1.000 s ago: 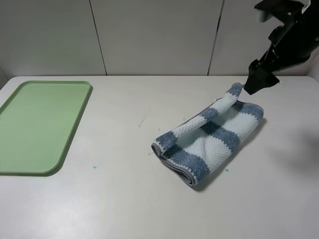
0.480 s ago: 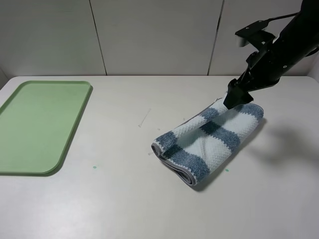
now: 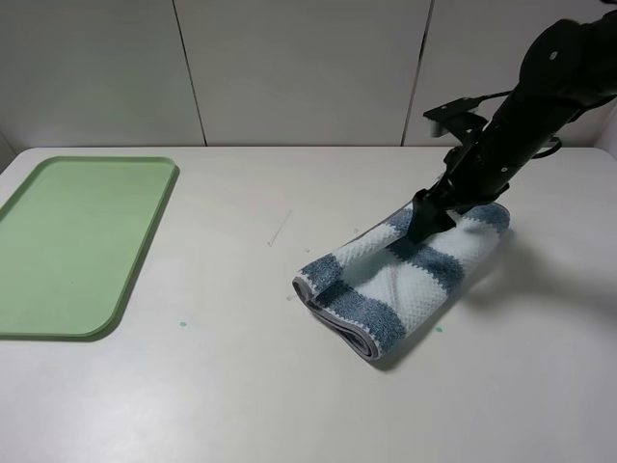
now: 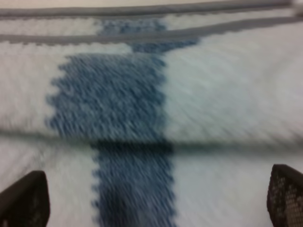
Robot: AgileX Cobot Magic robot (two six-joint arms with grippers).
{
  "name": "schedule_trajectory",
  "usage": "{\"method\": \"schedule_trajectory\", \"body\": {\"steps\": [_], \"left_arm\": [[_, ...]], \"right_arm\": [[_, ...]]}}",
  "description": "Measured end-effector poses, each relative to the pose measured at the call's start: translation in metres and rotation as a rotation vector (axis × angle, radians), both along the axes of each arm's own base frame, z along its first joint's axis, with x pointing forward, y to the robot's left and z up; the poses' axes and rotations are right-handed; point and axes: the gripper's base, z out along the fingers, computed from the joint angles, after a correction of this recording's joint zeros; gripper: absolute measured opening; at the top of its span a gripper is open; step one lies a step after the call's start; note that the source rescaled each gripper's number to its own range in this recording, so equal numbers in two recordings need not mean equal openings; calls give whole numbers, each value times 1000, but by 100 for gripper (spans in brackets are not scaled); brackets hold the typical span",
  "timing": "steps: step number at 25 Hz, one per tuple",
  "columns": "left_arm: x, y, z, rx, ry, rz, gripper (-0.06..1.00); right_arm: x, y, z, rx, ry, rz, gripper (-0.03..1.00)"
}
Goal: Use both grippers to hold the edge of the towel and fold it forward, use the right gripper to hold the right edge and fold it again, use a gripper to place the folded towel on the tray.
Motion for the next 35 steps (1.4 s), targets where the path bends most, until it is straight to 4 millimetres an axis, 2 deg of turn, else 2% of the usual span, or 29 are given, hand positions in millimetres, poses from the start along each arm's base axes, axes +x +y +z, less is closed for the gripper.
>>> {"method": "schedule_trajectory", "body": {"steps": [6, 13, 16, 21, 25, 35], "left_arm": [[0, 0, 0, 0, 0, 0, 97], [0, 0, 0, 2, 1, -1, 97], [0, 0, 0, 2, 1, -1, 97], [0, 0, 0, 2, 1, -1, 97], [0, 0, 0, 2, 1, -1, 97], [0, 0, 0, 2, 1, -1, 97]], "right_arm": [[3, 23, -16, 0, -39, 39, 100], [14, 26, -11, 1, -132, 35, 100], [24, 16, -4, -6, -166, 8, 100], [40, -26, 1, -50, -197, -68, 100], [43, -51, 1, -88, -200, -77, 100], [42, -60, 0, -130, -179, -22, 100]]}}
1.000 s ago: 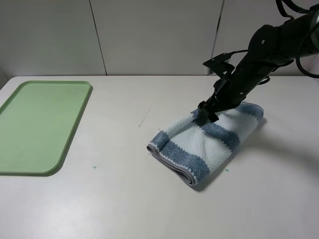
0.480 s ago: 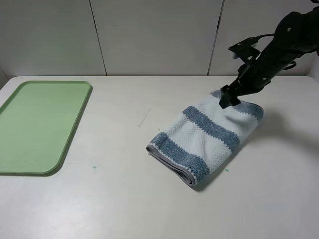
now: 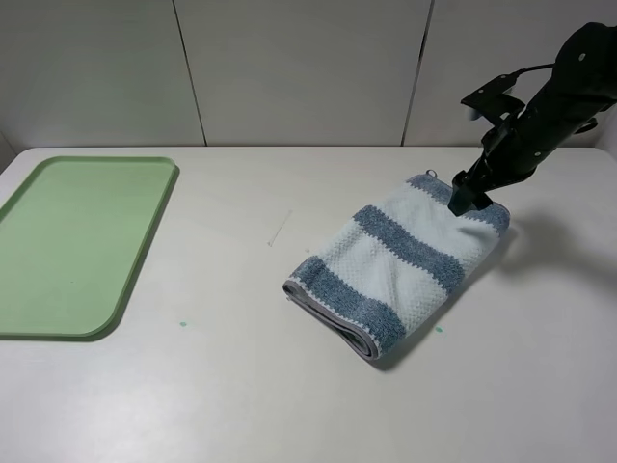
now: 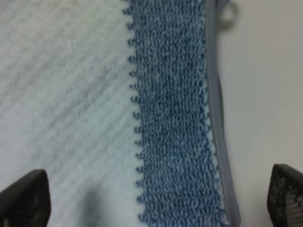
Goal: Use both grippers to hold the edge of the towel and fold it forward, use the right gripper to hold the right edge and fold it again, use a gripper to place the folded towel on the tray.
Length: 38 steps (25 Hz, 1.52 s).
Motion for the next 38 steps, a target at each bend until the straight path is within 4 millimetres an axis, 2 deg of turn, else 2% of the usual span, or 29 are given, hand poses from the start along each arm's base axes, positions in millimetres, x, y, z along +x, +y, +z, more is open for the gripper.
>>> {"method": "schedule_trajectory", "body": {"steps": [10, 17, 24, 38], "left_arm": [[0, 0, 0, 0, 0, 0, 97], [0, 0, 0, 0, 0, 0, 97], [0, 0, 0, 1, 0, -1, 97], [0, 0, 0, 1, 0, 0, 97]], "right_arm": [[1, -6, -5, -87, 47, 43, 100], [29, -3, -15, -96, 167, 38, 100], [46, -3, -12, -113, 162, 36, 100], [53, -3, -57, -127, 243, 62, 100]]}}
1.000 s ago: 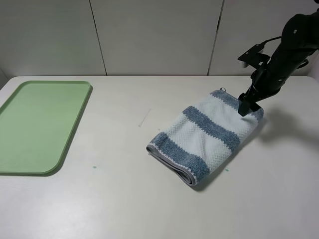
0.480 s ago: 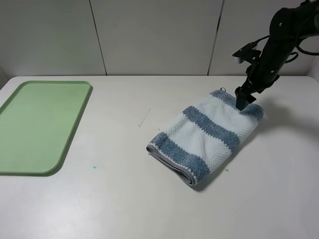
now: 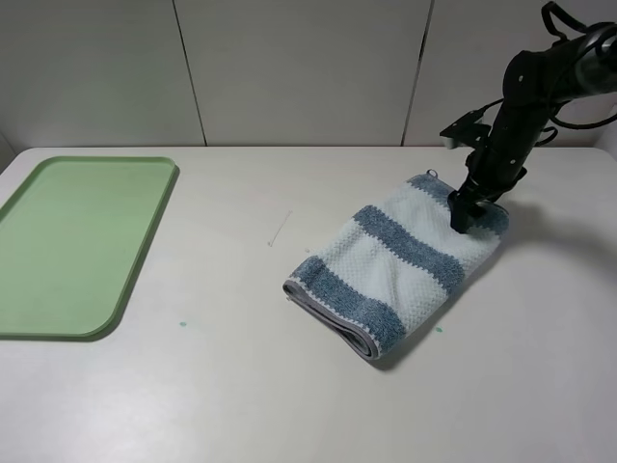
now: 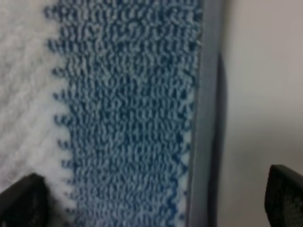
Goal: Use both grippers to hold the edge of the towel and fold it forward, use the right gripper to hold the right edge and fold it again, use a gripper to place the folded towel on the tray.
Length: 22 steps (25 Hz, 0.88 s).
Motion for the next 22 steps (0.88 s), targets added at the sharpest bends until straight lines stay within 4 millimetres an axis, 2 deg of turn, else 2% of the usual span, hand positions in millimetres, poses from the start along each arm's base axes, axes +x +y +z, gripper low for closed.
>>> {"method": "schedule_trajectory", "body": {"steps": [7, 22], "left_arm": [[0, 0, 0, 0, 0, 0, 97], [0, 0, 0, 0, 0, 0, 97]], "right_arm": [[2, 0, -11, -2, 11, 10, 100], [4, -5, -21, 41, 52, 12, 100]]}}
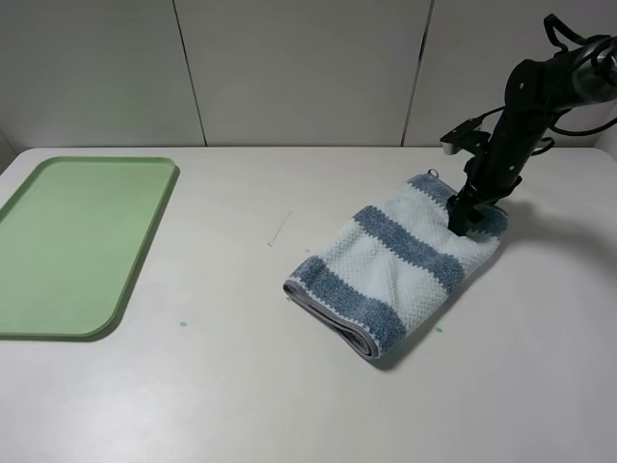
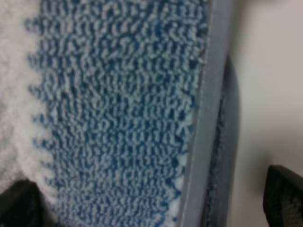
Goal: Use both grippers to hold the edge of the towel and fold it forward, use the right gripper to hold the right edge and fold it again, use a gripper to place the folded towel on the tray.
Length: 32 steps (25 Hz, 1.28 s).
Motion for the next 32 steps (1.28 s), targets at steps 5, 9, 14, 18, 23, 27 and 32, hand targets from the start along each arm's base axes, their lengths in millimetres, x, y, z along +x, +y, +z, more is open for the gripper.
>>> {"method": "schedule_trajectory", "body": {"steps": [5, 9, 14, 18, 23, 27, 32], "left_arm": [[0, 0, 0, 0, 0, 0, 97], [0, 0, 0, 0, 0, 0, 97], [0, 0, 0, 0, 0, 0, 97], [0, 0, 0, 0, 0, 0, 97], [0, 0, 0, 0, 0, 0, 97], [0, 0, 0, 1, 0, -1, 97], [0, 0, 0, 1, 0, -1, 97]], "right_arm": [[-4, 3, -1, 26, 42, -15, 63], [-9, 10, -1, 52, 91, -22, 14], [-9, 10, -1, 54, 93, -23, 9], [-9, 10, 0, 51, 93, -29, 9], [-9, 6, 9, 7, 73, -45, 9], [-6, -2, 27, -66, 51, -30, 9], [0, -5, 66, -88, -10, -43, 9]]}}
